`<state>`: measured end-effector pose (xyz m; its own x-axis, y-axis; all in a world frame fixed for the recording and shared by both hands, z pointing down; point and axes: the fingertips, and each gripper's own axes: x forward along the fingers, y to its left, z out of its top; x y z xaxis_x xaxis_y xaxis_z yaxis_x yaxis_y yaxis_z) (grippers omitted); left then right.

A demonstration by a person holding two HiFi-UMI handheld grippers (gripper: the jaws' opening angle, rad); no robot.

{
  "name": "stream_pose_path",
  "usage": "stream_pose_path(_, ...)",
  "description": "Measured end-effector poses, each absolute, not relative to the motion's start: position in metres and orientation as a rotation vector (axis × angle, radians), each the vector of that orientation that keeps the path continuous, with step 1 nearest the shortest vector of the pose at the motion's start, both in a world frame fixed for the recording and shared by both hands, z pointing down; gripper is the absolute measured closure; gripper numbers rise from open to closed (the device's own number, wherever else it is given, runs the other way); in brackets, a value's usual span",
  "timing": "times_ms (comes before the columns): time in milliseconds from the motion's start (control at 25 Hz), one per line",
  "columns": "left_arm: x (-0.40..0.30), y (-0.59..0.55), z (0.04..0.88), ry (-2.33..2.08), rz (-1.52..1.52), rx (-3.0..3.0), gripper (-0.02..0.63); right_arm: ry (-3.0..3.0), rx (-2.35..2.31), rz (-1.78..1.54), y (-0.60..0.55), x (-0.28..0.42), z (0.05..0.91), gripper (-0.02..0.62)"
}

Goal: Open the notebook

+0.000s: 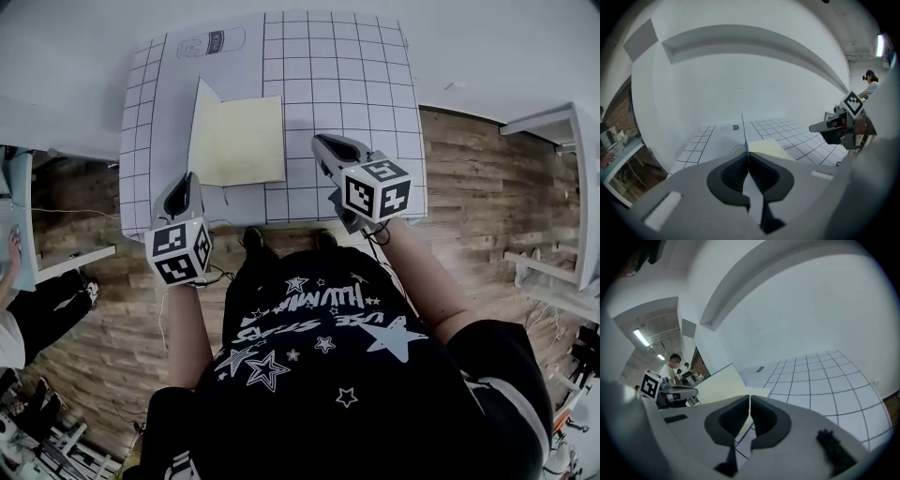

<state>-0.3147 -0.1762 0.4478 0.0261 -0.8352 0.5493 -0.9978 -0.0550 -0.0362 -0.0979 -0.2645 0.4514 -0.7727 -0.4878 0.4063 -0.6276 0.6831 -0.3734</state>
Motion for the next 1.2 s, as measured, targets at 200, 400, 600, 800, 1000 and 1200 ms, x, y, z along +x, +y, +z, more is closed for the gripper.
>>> stream_pose_path(200,-0.368,-0.167,0.475,-1.828,0.594,1.881,0.583,-2.482,0.849,0.793,-0.248,-0.136,0.486,0.577)
stream_pose_path(400,-0.393,-0.164,0.508,-1.736,0.661,1.884,0.565,-2.326,0.869,0.872,-0.236,-0.146,0.517,0.575)
stream_pose_path(600,-0.403,-0.162,0.533,-1.639,0.675,1.898,0.554,-2.191,0.942,0.977,-0.222,-0.146,0.539,0.541)
stream_pose_path(800,-0.407,-0.161,0.55,-1.557,0.676,1.924,0.544,-2.117,1.013,1.095,-0.211,-0.153,0.553,0.506)
stream_pose_path(1000,-0.407,-0.161,0.559,-1.475,0.667,1.966,0.534,-2.047,1.105,1.115,-0.209,-0.155,0.562,0.505)
stream_pose_path(1200,-0.407,-0.16,0.565,-1.419,0.655,1.985,0.531,-1.983,1.179,1.162,-0.209,-0.153,0.563,0.503)
